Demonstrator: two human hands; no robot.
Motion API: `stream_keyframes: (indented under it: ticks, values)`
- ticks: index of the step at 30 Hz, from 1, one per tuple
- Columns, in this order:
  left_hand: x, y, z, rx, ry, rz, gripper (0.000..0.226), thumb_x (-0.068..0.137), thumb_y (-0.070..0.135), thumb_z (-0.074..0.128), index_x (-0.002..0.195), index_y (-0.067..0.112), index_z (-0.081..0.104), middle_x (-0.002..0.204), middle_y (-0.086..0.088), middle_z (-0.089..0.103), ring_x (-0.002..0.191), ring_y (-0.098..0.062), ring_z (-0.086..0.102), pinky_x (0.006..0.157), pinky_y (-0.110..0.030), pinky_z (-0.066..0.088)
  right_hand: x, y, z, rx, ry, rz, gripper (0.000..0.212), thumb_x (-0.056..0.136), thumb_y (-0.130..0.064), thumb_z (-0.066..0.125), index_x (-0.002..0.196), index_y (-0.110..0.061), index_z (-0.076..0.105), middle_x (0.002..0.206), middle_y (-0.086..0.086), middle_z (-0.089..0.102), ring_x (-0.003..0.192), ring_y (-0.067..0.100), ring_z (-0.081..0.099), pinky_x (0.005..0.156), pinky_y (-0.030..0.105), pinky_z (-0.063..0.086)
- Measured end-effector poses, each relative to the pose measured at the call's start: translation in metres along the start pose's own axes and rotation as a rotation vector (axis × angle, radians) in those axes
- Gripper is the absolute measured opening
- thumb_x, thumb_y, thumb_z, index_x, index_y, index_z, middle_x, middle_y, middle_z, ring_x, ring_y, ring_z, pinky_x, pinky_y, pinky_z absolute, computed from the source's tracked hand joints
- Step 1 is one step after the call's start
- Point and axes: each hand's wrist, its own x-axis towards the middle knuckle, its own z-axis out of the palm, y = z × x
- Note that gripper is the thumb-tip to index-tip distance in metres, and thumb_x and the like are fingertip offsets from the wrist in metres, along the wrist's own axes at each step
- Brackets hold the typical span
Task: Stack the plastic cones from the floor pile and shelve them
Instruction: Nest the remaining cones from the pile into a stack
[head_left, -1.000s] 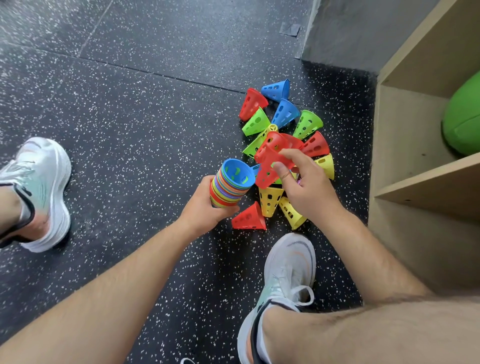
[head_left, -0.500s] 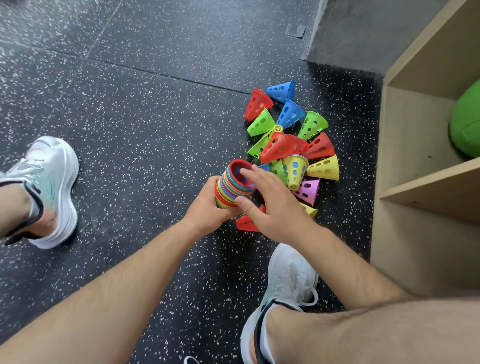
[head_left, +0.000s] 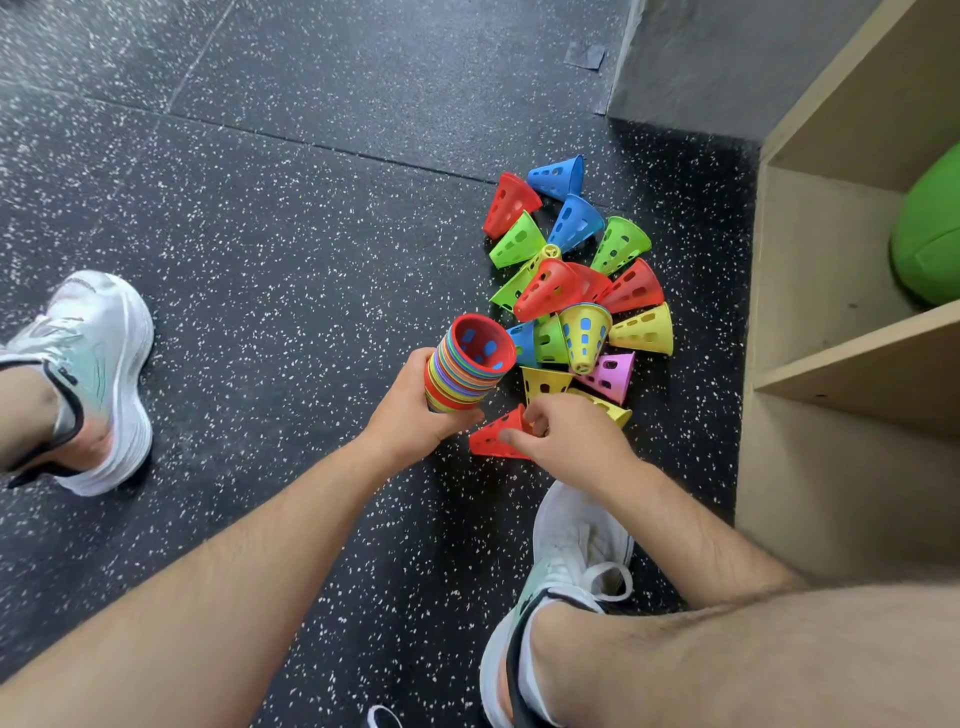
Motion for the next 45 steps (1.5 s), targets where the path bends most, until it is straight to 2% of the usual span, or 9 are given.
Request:
stream_keyframes:
  ticks: [7, 14, 19, 23, 27, 30, 36, 40, 45]
  values:
    - [0.001, 0.002, 0.001, 0.0, 0.002, 0.009, 0.074, 0.067, 0.032, 0.09, 0.126, 0.031, 0.045, 0.115, 0.005, 0.068, 0.105, -0.011, 0.069, 0.098, -0.047, 0.055, 0.001, 0.006, 0.007, 0.009, -0.028, -0.05, 0.018, 0.097, -0.044, 0.055, 0.093, -0.029, 0.063, 0.083, -0.011, 0.065, 0.082, 0.015, 0.06, 0.068, 0.035, 0.051]
    - [0.001, 0.002, 0.001, -0.038, 0.031, -0.002, 0.073, 0.066, 0.028, 0.089, 0.124, 0.028, 0.045, 0.113, 0.004, 0.069, 0.105, -0.014, 0.07, 0.097, -0.047, 0.056, 0.008, 0.004, -0.044, 0.049, -0.032, -0.181, 0.013, 0.1, -0.043, 0.052, 0.095, -0.033, 0.059, 0.091, -0.015, 0.059, 0.084, 0.009, 0.058, 0.072, 0.034, 0.049]
    - [0.003, -0.001, 0.0, -0.029, 0.032, -0.013, 0.073, 0.068, 0.03, 0.091, 0.126, 0.032, 0.046, 0.114, 0.006, 0.068, 0.104, -0.012, 0.069, 0.098, -0.047, 0.056, 0.014, 0.014, -0.073, 0.174, 0.177, -0.226, 0.013, 0.104, -0.038, 0.046, 0.109, -0.03, 0.055, 0.112, -0.009, 0.052, 0.094, 0.008, 0.054, 0.08, 0.028, 0.043]
    - [0.002, 0.002, 0.002, -0.015, 0.025, -0.01, 0.072, 0.069, 0.031, 0.09, 0.125, 0.031, 0.046, 0.112, 0.008, 0.068, 0.102, -0.01, 0.068, 0.098, -0.042, 0.055, 0.011, 0.002, -0.074, 0.322, 0.445, -0.293, 0.015, 0.105, -0.029, 0.049, 0.109, -0.018, 0.058, 0.107, -0.004, 0.057, 0.093, 0.006, 0.053, 0.082, 0.021, 0.044]
    - [0.002, 0.003, 0.002, -0.004, 0.014, -0.011, 0.07, 0.07, 0.031, 0.091, 0.125, 0.033, 0.046, 0.113, 0.008, 0.069, 0.103, -0.011, 0.068, 0.097, -0.041, 0.055, 0.009, -0.011, -0.064, 0.386, 0.664, -0.433, 0.013, 0.102, -0.015, 0.055, 0.107, -0.005, 0.061, 0.119, 0.001, 0.06, 0.122, 0.009, 0.052, 0.103, 0.02, 0.04]
    - [0.002, 0.003, 0.002, 0.011, 0.014, 0.002, 0.069, 0.072, 0.027, 0.092, 0.124, 0.032, 0.046, 0.112, 0.007, 0.069, 0.103, -0.011, 0.068, 0.097, -0.042, 0.055, 0.007, -0.019, -0.059, 0.395, 0.635, -0.478, 0.013, 0.101, -0.014, 0.057, 0.108, -0.004, 0.062, 0.126, 0.008, 0.06, 0.131, 0.014, 0.049, 0.108, 0.024, 0.037]
    - [0.001, 0.005, 0.004, 0.037, 0.007, 0.012, 0.07, 0.074, 0.026, 0.091, 0.127, 0.032, 0.046, 0.109, 0.008, 0.067, 0.099, -0.011, 0.067, 0.094, -0.043, 0.056, 0.004, -0.02, -0.035, 0.324, 0.176, -0.444, 0.02, 0.101, -0.039, 0.053, 0.112, -0.024, 0.061, 0.139, -0.005, 0.055, 0.139, 0.004, 0.034, 0.117, 0.02, 0.02]
    - [0.002, 0.005, 0.003, 0.059, -0.003, 0.017, 0.073, 0.071, 0.031, 0.091, 0.129, 0.032, 0.046, 0.112, 0.012, 0.065, 0.104, -0.009, 0.066, 0.097, -0.043, 0.054, 0.009, -0.005, -0.038, 0.412, 0.296, -0.255, 0.023, 0.103, -0.038, 0.048, 0.117, -0.024, 0.059, 0.121, -0.012, 0.059, 0.12, 0.01, 0.05, 0.102, 0.035, 0.042]
    - [0.001, 0.007, 0.002, 0.029, -0.003, 0.002, 0.073, 0.074, 0.024, 0.092, 0.131, 0.029, 0.046, 0.115, 0.008, 0.067, 0.105, -0.009, 0.067, 0.098, -0.042, 0.055, 0.022, 0.028, -0.029, 0.071, 0.335, -0.173, 0.022, 0.098, -0.024, 0.058, 0.119, -0.018, 0.064, 0.115, -0.003, 0.063, 0.112, 0.021, 0.048, 0.096, 0.029, 0.037]
